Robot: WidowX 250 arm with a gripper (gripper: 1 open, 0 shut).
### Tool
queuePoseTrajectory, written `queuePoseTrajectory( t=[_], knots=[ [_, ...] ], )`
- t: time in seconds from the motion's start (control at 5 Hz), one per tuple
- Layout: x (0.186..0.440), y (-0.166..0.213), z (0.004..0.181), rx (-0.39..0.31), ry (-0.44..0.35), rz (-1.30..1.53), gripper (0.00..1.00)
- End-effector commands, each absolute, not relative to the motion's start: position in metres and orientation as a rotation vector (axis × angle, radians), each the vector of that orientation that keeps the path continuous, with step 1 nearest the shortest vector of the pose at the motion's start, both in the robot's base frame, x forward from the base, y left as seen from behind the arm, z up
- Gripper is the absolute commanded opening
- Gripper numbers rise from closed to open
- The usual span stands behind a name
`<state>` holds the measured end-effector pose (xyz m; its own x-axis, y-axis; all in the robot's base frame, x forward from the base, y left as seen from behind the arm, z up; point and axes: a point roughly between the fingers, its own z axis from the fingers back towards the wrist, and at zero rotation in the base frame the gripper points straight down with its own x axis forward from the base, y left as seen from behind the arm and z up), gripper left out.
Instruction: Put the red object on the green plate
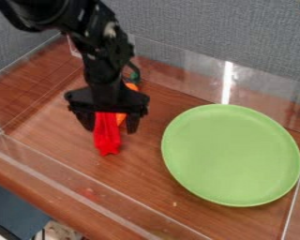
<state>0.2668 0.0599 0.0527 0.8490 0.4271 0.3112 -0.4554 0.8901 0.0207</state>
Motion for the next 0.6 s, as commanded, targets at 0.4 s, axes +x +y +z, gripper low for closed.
queuePoseTrajectory(
  t=[0.4],
  knots=[
    [0.269,0.051,0.084,0.076,-0.375,0.465,0.0]
  ],
)
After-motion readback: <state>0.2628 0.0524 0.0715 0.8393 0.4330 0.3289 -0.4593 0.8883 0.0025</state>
